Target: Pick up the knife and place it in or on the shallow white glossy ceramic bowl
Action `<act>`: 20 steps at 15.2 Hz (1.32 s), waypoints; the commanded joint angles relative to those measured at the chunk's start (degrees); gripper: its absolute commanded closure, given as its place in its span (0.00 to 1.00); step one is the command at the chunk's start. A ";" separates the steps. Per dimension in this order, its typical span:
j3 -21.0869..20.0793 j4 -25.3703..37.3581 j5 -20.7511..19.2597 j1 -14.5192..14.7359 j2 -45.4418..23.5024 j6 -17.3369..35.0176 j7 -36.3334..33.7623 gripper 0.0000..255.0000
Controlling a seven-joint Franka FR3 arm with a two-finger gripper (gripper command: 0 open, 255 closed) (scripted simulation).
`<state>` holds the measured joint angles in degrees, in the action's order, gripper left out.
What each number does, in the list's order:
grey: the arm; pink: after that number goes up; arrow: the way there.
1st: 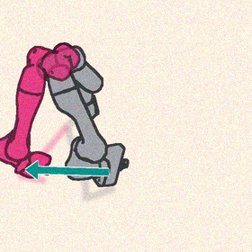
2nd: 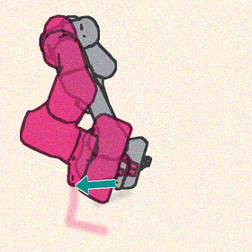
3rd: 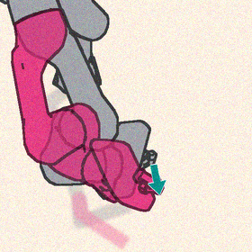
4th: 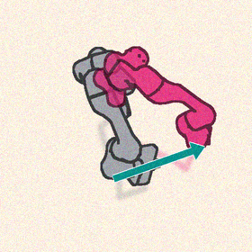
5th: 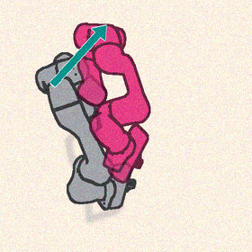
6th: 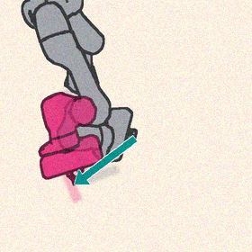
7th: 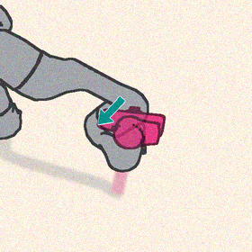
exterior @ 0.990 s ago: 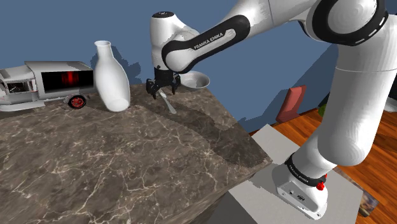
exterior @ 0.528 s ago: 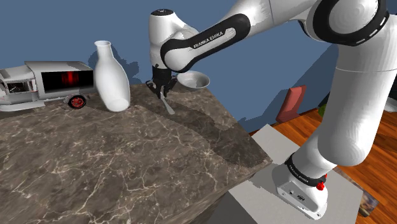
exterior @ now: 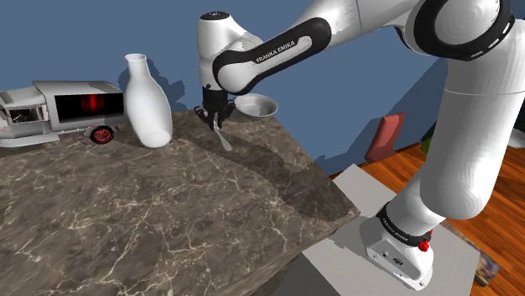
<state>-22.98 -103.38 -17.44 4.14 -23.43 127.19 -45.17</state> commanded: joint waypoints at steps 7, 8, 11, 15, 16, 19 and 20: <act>-0.68 1.50 1.77 -0.63 2.75 -4.52 1.40 1.00; -0.77 1.84 1.99 -0.68 3.08 -5.15 1.58 1.00; -1.02 2.95 2.61 -0.80 3.99 -7.06 2.11 1.00; -1.30 4.63 3.35 -0.92 5.06 -9.68 2.75 1.00; -1.36 5.09 3.52 -0.94 5.30 -10.34 2.91 1.00; -1.53 6.55 3.98 -0.98 5.96 -12.36 3.35 1.00; -1.58 7.06 4.12 -0.99 6.15 -13.05 3.48 1.00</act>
<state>-24.50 -96.35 -13.59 3.31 -17.81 114.66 -41.94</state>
